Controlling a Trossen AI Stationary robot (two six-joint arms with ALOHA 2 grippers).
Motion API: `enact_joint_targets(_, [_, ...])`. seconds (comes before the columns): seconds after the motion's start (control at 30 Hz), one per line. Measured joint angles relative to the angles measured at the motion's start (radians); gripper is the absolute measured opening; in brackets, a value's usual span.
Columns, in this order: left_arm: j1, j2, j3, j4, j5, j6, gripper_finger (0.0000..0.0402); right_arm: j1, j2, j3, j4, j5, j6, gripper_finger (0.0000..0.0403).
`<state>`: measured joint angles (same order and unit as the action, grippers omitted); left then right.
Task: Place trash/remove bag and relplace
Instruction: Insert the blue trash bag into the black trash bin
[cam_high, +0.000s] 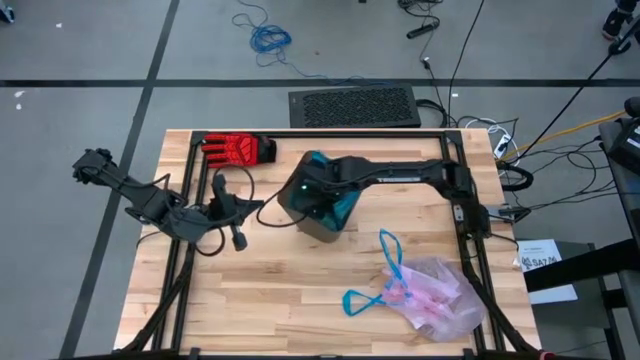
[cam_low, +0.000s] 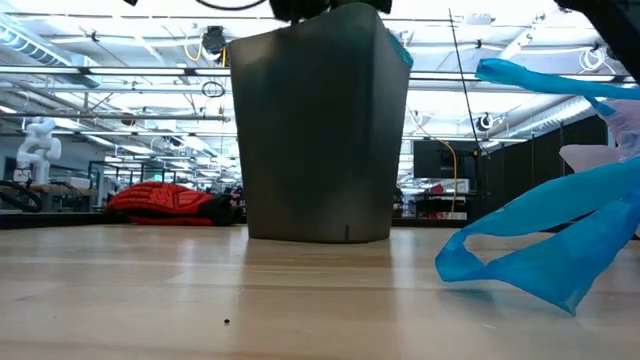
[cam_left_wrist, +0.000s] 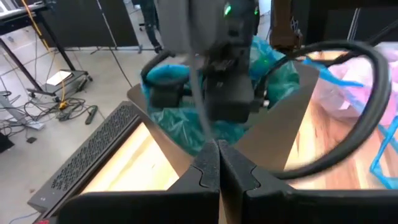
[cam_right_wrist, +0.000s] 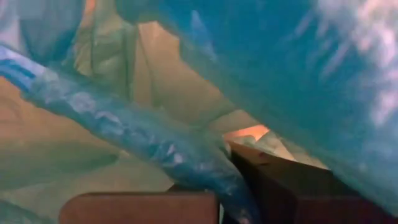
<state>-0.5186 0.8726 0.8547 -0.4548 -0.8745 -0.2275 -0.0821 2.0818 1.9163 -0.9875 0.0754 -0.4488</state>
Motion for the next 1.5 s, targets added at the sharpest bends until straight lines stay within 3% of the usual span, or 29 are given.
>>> enact_joint_targets(0.37, [0.002, -0.044, 0.0, -0.02, 0.001, 0.063, 0.0, 0.036, -0.089, 0.001, 0.064, 0.003, 0.042, 0.0])
enact_joint_targets(0.7, [0.003, -0.045, 0.0, -0.04, 0.001, 0.085, 0.0, -0.04, 0.003, 0.002, 0.064, 0.008, 0.013, 0.0])
enact_joint_targets(0.9, [0.003, -0.054, 0.0, -0.086, 0.002, 0.079, 0.0, -0.045, 0.051, 0.0, 0.021, -0.001, 0.018, 0.0])
enact_joint_targets(1.03, [0.003, -0.054, 0.0, -0.105, 0.002, 0.079, 0.0, -0.029, 0.039, 0.017, -0.031, 0.048, 0.066, 0.0004])
enact_joint_targets(1.2, [0.003, -0.054, 0.0, -0.114, 0.002, 0.103, 0.0, -0.019, 0.034, 0.149, -0.141, 0.052, 0.114, 0.0044])
enact_joint_targets(1.5, [0.003, -0.054, 0.01, -0.104, 0.003, 0.11, 0.0, -0.019, 0.034, 0.3, -0.201, 0.045, 0.154, 0.0163])
